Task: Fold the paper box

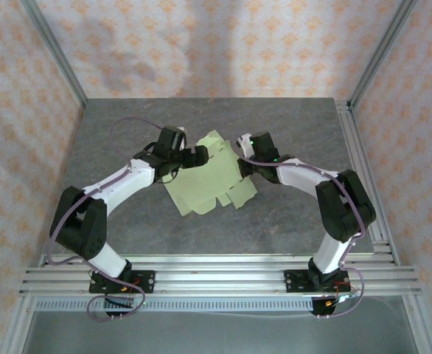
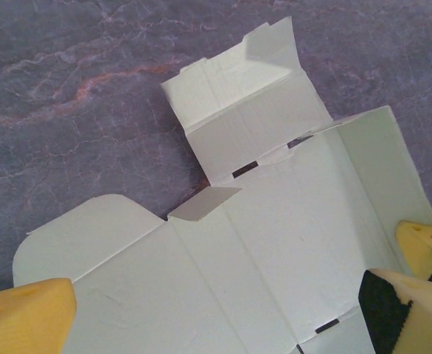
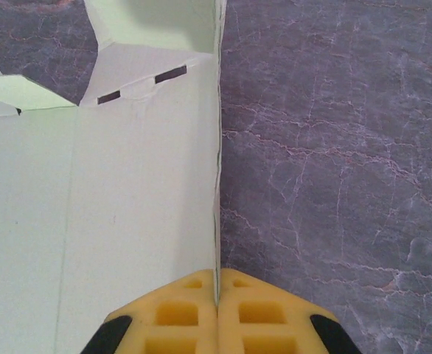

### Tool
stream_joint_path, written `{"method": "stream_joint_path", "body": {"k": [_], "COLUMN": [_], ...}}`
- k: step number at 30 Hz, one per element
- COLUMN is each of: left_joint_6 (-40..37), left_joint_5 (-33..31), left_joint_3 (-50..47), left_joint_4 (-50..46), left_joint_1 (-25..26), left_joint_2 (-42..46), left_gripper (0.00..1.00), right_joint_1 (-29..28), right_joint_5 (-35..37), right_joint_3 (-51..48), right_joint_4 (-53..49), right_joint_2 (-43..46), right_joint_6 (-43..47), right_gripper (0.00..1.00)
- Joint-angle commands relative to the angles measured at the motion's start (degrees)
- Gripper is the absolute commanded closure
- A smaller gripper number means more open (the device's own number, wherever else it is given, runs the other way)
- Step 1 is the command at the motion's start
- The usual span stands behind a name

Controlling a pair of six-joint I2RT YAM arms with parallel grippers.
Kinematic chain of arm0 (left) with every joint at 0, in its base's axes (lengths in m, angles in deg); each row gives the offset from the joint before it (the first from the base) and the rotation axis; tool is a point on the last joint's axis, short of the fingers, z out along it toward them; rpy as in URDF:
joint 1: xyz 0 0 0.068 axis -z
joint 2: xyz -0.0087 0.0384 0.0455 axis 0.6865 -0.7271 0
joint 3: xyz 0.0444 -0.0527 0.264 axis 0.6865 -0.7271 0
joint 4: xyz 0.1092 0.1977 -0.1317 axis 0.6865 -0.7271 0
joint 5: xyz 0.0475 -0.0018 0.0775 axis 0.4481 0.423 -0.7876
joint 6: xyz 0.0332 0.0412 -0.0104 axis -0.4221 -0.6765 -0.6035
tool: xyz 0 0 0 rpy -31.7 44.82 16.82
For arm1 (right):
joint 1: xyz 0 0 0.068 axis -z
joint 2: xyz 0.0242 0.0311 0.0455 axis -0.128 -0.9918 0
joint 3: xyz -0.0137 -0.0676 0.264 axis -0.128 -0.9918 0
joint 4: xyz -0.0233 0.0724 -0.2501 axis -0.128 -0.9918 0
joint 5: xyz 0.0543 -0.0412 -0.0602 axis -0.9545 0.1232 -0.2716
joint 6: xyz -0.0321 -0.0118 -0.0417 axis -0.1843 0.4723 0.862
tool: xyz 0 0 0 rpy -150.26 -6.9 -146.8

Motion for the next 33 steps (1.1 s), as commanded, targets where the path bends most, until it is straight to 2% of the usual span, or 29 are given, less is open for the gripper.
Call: {"method": "stream_joint_path", "body": {"k": [1,4,6,11,16,23,28,30,33], "left_joint_6": [0.45,3.15,4.57,4.42,5.71,6.25,6.01,5.24,3.65], "left_joint_5": [4.61,10.99,13.01,10.25,13.38,10.83,8.62,8.04,6.07], "left_joint_3": [2.46,3.33,3.83,4.45,8.72,8.97,5.12,3.86,2.47], "left_joint_4": [1.82,3.23,3.21,1.42,0.60,0.48,0.30,-0.63,-2.67], "left_joint_1": [-0.33,-0.09,0.31,0.44,0.31,0.12,-2.28,-3.28,-4.24], "left_joint_2": [-2.07,-3.94,-5.05,-6.27,-11.26,-10.81,-6.26,-4.64,-2.34], "left_gripper": [0.03,0.07,0.09,0.10,0.10,0.09,0.09,0.09,0.08], "right_joint_1": [-0.14,-0.19,-0.20,-0.18,-0.23,-2.80,-3.23,-2.74,-2.09], "right_joint_5": [1.91,1.60,1.22,-0.27,0.11,7.11,2.66,-2.55,-8.24], "right_joint_3": [2.65,3.34,3.31,4.10,4.77,3.93,1.79,4.19,7.94], "right_joint_4": [-3.39,-4.51,-4.30,-4.35,-4.66,-5.64,-1.43,-4.79,-8.88], "right_joint_2": [-1.42,-2.41,-2.76,-3.15,-2.93,-3.10,-2.51,-4.13,-8.28], "right_joint_6": [-0.39,-0.83,-1.18,-1.37,-0.84,3.94,1.66,-0.65,-3.90], "right_gripper": [1.00,1.00,1.00,1.00,1.00,1.00,0.98,0.93,0.93]}}
